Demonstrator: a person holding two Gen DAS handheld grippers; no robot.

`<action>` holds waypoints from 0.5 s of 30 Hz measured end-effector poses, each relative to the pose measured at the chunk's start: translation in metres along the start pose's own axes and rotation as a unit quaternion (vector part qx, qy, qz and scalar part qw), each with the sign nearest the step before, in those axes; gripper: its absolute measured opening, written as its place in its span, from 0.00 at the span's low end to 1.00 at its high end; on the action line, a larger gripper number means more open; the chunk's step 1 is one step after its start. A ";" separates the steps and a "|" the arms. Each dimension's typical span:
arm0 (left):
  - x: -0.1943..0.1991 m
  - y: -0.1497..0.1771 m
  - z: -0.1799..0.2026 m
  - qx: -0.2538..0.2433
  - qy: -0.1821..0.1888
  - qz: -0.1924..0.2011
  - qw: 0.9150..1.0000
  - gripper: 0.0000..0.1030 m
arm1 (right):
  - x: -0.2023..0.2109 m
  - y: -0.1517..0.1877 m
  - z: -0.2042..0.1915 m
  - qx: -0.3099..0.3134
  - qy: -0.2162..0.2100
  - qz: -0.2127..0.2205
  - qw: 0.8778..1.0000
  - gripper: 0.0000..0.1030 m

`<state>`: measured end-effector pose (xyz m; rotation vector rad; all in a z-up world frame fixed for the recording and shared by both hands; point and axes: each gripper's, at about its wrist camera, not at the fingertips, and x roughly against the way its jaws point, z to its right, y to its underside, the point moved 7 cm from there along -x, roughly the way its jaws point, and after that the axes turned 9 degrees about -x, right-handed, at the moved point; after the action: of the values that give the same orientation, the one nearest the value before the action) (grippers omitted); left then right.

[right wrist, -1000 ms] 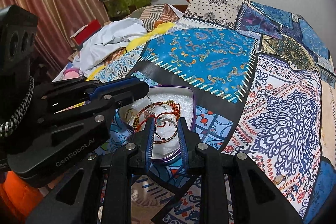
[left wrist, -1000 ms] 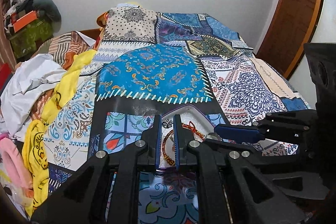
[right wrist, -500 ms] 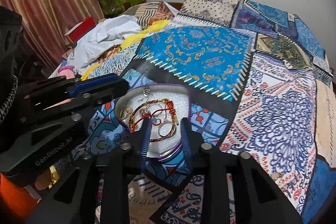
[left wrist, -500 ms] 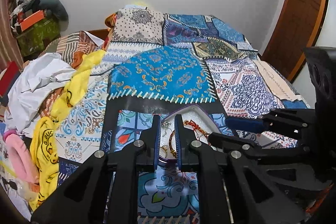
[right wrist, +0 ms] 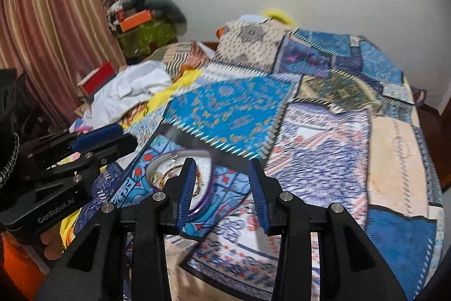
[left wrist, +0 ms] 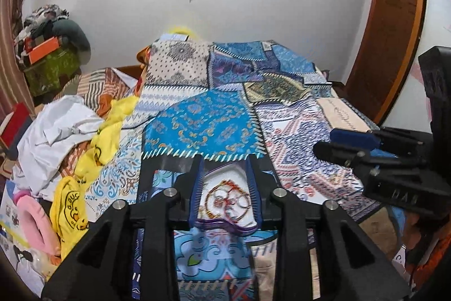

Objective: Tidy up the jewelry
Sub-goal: 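Withdraw both open tools from the tin toward the loose rings, then grasp another gold ring with the left tool while the right tool grasps a small silver ring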

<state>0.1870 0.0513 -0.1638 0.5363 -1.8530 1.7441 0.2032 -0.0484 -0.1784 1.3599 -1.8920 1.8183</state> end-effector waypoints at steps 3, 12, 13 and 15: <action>0.008 -0.007 0.014 -0.011 0.007 0.010 1.000 0.34 | 0.018 -0.004 0.018 -0.006 0.023 0.023 0.999 0.34; 0.007 -0.019 0.060 -0.037 0.034 0.013 0.999 0.41 | 0.056 -0.002 0.094 -0.056 0.082 0.046 0.994 0.34; 0.005 -0.019 0.065 -0.038 0.039 0.011 0.998 0.41 | 0.058 0.001 0.102 -0.062 0.086 0.043 0.993 0.34; -0.001 -0.018 0.077 -0.040 0.050 0.004 0.998 0.41 | 0.058 0.008 0.117 -0.075 0.093 0.035 0.992 0.34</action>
<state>0.1905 -0.0264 -0.1525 0.4035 -1.8482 1.6622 0.2170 -0.1779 -0.1719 1.0496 -1.9535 1.7274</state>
